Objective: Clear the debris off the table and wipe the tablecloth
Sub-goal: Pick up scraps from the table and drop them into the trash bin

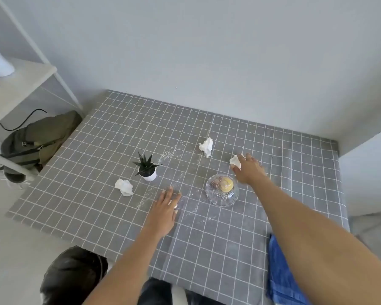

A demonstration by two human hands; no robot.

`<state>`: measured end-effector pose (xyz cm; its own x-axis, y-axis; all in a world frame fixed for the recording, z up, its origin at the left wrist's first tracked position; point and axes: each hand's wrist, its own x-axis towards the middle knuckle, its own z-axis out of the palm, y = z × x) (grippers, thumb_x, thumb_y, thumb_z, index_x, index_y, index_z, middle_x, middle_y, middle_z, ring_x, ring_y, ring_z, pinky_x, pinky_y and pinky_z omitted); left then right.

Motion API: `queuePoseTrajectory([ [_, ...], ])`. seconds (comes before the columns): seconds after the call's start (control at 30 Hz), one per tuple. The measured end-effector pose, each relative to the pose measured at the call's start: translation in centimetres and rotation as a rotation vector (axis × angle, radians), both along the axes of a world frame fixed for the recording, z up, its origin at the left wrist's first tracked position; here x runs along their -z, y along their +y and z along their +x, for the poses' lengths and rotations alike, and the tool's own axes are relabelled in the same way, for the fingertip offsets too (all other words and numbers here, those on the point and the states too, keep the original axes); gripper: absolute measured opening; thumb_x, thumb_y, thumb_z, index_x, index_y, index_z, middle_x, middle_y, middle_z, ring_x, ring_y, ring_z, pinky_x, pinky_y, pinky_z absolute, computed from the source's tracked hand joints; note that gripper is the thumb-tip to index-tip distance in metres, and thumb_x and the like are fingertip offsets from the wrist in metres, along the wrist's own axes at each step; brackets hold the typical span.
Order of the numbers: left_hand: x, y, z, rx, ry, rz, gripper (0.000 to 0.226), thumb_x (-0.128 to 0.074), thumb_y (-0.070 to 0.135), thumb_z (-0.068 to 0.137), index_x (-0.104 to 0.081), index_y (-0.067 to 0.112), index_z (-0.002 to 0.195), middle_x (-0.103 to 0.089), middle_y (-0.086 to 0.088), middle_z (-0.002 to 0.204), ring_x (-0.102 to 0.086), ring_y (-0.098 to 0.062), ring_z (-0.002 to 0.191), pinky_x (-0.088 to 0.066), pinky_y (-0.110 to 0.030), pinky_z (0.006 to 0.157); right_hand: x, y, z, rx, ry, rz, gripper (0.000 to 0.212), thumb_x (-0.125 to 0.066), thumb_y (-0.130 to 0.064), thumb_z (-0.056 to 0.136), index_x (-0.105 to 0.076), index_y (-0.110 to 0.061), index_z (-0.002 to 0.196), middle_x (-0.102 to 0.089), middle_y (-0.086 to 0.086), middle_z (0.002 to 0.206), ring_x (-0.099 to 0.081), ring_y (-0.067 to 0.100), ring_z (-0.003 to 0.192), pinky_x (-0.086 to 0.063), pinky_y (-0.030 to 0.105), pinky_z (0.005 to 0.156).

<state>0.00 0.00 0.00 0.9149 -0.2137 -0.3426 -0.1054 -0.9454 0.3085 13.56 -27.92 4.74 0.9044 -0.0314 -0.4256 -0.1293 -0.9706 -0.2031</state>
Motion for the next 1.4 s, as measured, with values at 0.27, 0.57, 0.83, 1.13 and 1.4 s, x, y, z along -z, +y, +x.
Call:
queuePoseTrajectory([
  [0.27,1.2,0.6,-0.6,-0.066,-0.146,-0.130,0.080,-0.048,-0.018,0.085,-0.021,0.017,0.151,-0.007,-0.007,0.160,-0.006,-0.024,0.147,-0.016,-0.038,0.119,3.0,0.3,2.3,-0.097,-0.030,-0.010,0.054,-0.045,-0.033,0.099,-0.026,-0.025,0.149,-0.014,0.008,0.158,-0.019,0.032,0.143,-0.027,0.049,0.111],
  [0.57,1.5,2.3,-1.4,-0.183,-0.229,-0.158,0.078,-0.062,-0.027,0.070,-0.044,0.002,0.140,-0.037,-0.016,0.149,-0.057,-0.036,0.120,-0.059,-0.029,0.064,3.9,1.7,3.9,-0.136,-0.258,0.067,0.047,-0.048,0.005,0.092,-0.055,-0.017,0.133,-0.053,0.011,0.131,-0.054,0.036,0.113,-0.050,0.043,0.088],
  [0.83,0.8,4.5,-2.1,-0.381,-0.390,-0.201,0.078,-0.060,-0.022,0.076,-0.035,0.006,0.144,-0.028,-0.013,0.153,-0.060,-0.038,0.114,-0.059,-0.031,0.069,2.1,7.5,6.0,-0.243,-0.359,0.108,0.054,-0.048,-0.003,0.096,-0.034,-0.020,0.146,-0.029,0.020,0.152,-0.032,0.040,0.136,-0.045,0.052,0.095],
  [1.13,1.0,8.4,0.1,-0.522,-0.429,-0.129,0.073,-0.056,-0.018,0.082,-0.032,0.007,0.147,-0.015,-0.013,0.158,-0.044,-0.044,0.129,-0.055,-0.036,0.082,4.2,10.4,6.4,-0.318,-0.271,0.043,0.054,-0.048,-0.023,0.098,-0.027,-0.024,0.148,-0.015,0.012,0.157,-0.009,0.038,0.144,-0.020,0.054,0.115],
  [1.4,2.4,10.7,3.0,-0.453,-0.270,0.008,0.052,-0.032,0.030,0.102,-0.020,0.017,0.152,0.004,-0.011,0.159,0.001,-0.032,0.147,-0.007,-0.045,0.115,4.9,11.2,6.6,-0.268,-0.183,0.066,0.052,-0.044,-0.024,0.100,-0.027,-0.024,0.149,-0.002,0.014,0.159,-0.001,0.045,0.143,-0.014,0.057,0.114],
])
